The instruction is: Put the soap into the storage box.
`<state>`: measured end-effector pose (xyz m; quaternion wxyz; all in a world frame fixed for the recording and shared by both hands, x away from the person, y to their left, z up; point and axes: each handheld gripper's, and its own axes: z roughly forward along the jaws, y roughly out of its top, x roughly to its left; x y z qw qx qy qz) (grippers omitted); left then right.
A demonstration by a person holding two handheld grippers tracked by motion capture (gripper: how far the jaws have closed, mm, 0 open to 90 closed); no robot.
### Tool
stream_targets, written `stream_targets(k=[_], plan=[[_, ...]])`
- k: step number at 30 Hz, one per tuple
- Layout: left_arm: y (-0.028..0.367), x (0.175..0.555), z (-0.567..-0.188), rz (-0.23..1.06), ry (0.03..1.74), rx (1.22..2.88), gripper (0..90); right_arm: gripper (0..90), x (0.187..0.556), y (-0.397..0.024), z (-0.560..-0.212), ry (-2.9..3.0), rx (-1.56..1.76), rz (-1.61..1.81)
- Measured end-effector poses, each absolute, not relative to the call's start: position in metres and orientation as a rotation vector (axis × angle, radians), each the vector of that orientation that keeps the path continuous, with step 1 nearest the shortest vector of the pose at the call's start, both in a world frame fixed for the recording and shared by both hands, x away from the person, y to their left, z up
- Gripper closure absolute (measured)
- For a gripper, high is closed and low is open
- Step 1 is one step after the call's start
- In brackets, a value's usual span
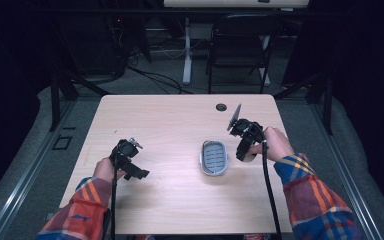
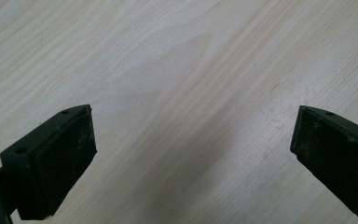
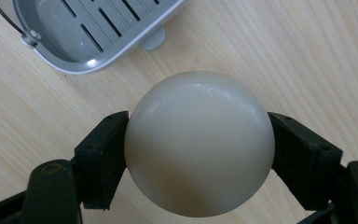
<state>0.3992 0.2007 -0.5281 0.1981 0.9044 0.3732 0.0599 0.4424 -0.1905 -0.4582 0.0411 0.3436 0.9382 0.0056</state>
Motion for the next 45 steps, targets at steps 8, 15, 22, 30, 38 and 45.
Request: stream_targets(k=[8, 15, 22, 30, 38, 45], plan=[[0.200, 0.399, -0.528, 0.169, 1.044, 2.532, 0.0, 24.1, 0.445, -0.183, -0.448, 2.872, 1.035, 0.048], [0.200, 0.399, -0.528, 0.167, 1.040, 2.532, 0.0, 24.1, 0.449, -0.169, -0.445, 2.879, 1.004, 0.057], [0.200, 0.400, -0.528, 0.165, 1.039, 2.534, 0.0, 24.1, 0.453, -0.154, -0.447, 2.898, 0.956, 0.063], [0.200, 0.400, -0.528, 0.167, 1.037, 2.536, 0.0, 24.1, 0.456, -0.135, -0.450, 2.919, 0.905, 0.059], [0.200, 0.399, -0.529, 0.169, 1.034, 2.538, 0.0, 24.1, 0.458, -0.120, -0.460, 2.941, 0.881, 0.063], [0.199, 0.399, -0.529, 0.161, 1.036, 2.540, 0.0, 24.1, 0.461, -0.110, -0.468, 2.961, 0.858, 0.064]])
